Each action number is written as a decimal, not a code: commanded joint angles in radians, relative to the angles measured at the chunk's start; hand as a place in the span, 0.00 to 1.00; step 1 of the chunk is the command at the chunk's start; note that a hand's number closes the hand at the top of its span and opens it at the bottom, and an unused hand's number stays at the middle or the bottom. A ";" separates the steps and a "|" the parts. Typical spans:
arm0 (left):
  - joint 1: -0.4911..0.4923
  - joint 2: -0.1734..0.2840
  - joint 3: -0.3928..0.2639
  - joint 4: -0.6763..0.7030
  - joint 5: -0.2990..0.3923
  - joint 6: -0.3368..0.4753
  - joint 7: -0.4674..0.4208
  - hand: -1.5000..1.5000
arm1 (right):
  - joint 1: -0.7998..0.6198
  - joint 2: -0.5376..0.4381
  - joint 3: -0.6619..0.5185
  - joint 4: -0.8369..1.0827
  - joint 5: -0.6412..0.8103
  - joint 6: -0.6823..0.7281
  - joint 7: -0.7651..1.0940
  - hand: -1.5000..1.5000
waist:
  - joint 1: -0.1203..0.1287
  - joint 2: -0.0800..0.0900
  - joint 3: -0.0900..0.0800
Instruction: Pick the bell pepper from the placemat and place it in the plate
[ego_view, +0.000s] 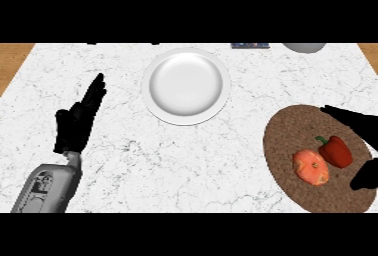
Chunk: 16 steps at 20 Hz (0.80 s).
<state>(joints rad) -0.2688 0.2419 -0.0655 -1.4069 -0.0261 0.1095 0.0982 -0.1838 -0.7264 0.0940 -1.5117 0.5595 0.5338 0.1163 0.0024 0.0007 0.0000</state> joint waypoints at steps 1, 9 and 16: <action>0.058 0.006 0.014 -0.092 -0.003 -0.030 0.029 0.50 | -0.028 0.014 -0.019 0.084 0.064 0.025 -0.075 0.00 | 0.002 -0.001 0.000; 0.031 -0.017 0.068 -0.008 -0.029 -0.056 -0.026 0.50 | -0.023 0.100 -0.032 0.174 0.202 -0.019 -0.103 0.00 | -0.002 -0.001 0.000; 0.040 0.004 0.100 -0.033 -0.023 -0.090 -0.011 0.50 | -0.027 0.112 -0.060 0.259 0.263 -0.153 -0.252 1.00 | -0.001 -0.001 0.000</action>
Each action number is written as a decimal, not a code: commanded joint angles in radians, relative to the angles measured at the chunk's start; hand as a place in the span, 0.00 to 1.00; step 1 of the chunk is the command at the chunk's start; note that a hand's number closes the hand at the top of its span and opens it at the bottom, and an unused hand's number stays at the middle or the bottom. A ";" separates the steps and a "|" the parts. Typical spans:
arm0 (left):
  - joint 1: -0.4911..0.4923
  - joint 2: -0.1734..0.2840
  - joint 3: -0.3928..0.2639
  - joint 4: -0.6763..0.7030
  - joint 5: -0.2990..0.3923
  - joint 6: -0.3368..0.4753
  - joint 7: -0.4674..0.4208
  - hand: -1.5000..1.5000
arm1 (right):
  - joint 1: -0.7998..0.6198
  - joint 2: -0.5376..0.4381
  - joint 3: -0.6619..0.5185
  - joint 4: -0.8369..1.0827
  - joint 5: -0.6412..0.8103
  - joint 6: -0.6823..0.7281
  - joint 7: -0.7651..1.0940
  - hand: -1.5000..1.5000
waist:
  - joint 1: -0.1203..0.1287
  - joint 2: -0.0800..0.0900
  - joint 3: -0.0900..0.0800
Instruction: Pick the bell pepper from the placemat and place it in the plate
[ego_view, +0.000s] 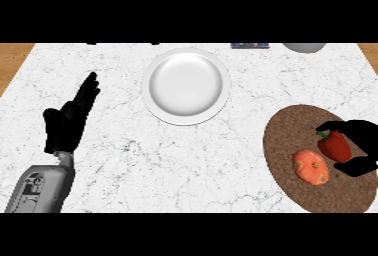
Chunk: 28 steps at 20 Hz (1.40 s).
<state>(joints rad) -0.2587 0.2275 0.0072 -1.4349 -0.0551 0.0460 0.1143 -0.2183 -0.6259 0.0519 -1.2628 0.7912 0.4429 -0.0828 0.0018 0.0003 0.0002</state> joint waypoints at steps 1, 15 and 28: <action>-0.026 -0.033 -0.015 0.021 -0.035 0.018 0.002 0.50 | -0.051 0.034 -0.015 0.032 0.045 -0.057 -0.024 1.00 | 0.000 0.000 0.000; 0.043 -0.029 0.013 0.000 -0.037 -0.021 -0.020 0.50 | -0.013 0.230 -0.107 -0.076 0.108 -0.216 0.238 1.00 | -0.022 -0.007 -0.003; 0.011 -0.056 0.000 -0.032 -0.057 0.006 0.028 0.50 | -0.063 0.471 0.060 -0.571 0.374 -0.411 0.641 1.00 | -0.005 -0.003 -0.001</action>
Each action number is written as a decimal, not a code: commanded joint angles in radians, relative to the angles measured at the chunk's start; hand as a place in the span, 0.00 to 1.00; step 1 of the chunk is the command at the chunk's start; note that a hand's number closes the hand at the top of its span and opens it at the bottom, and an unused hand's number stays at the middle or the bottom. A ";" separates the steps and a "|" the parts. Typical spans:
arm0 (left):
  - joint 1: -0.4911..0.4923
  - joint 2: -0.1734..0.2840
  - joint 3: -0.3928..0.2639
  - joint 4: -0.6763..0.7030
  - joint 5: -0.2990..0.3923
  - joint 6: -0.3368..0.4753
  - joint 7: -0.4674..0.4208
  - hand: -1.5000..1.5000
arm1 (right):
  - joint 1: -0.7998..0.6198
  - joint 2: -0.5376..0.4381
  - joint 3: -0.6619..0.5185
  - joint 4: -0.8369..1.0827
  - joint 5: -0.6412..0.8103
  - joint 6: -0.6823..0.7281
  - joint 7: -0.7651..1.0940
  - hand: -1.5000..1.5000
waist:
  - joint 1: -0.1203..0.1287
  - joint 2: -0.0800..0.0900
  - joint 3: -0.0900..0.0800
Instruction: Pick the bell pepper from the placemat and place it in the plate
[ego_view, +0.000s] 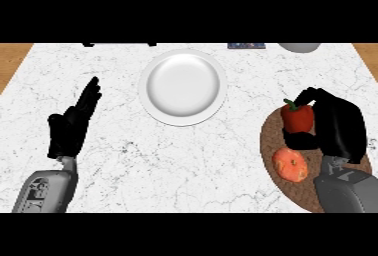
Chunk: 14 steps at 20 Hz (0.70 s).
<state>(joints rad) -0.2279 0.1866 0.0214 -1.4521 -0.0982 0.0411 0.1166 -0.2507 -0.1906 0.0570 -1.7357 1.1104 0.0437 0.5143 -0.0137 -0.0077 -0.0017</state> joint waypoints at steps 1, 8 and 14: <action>-0.018 0.014 0.006 -0.022 0.017 -0.029 0.031 0.50 | -0.020 0.037 0.087 -0.148 0.063 -0.001 0.035 1.00 | 0.010 0.004 0.001; -0.025 0.003 0.014 0.028 0.009 -0.030 -0.007 0.50 | -0.283 0.186 0.160 0.000 0.018 0.034 0.139 1.00 | 0.026 0.008 0.001; -0.079 0.011 0.032 0.080 0.014 -0.048 -0.031 0.50 | -0.492 0.189 0.142 0.345 -0.105 -0.123 0.165 1.00 | 0.033 0.012 0.001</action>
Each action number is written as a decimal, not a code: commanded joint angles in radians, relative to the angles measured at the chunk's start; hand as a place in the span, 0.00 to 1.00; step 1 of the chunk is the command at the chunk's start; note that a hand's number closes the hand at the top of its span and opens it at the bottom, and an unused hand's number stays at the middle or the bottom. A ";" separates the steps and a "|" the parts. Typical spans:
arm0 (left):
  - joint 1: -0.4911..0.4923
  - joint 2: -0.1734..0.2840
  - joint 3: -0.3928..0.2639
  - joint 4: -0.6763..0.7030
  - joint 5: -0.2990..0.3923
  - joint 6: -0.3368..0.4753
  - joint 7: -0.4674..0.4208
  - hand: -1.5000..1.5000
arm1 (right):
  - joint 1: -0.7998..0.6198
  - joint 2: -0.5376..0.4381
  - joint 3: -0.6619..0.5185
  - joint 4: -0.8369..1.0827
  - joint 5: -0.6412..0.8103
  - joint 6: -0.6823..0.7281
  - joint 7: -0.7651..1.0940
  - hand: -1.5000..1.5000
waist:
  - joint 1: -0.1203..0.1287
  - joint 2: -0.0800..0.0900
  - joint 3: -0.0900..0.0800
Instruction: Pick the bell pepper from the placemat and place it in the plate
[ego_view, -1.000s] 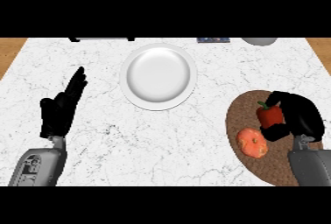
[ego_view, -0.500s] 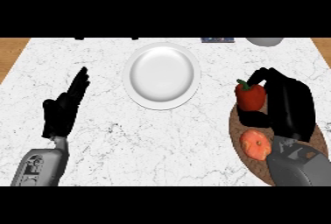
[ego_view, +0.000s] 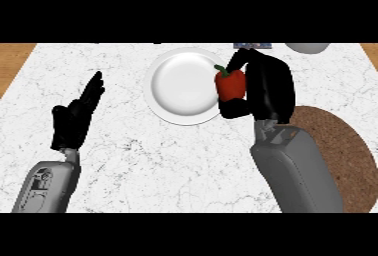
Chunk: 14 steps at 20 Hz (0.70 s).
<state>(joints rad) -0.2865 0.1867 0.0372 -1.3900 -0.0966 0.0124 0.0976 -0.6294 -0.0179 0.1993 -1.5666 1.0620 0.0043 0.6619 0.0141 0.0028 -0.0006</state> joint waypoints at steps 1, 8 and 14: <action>0.037 -0.017 -0.021 -0.013 -0.010 -0.005 -0.020 0.50 | -0.179 0.017 -0.014 0.217 -0.080 -0.068 0.022 1.00 | 0.010 0.001 0.000; -0.019 -0.021 -0.022 0.009 -0.020 -0.006 -0.002 0.50 | -0.345 0.018 0.075 0.635 -0.201 -0.282 -0.016 1.00 | 0.027 0.009 0.000; 0.001 -0.026 -0.037 -0.044 -0.018 -0.016 0.023 0.50 | -0.430 0.018 0.144 0.931 -0.193 -0.317 -0.007 1.00 | 0.056 0.015 0.000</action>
<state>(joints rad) -0.2827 0.1580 0.0040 -1.4274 -0.1166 0.0086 0.1088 -1.0020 -0.0007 0.3044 -0.8161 0.9019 -0.2628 0.6650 0.0542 0.0128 -0.0006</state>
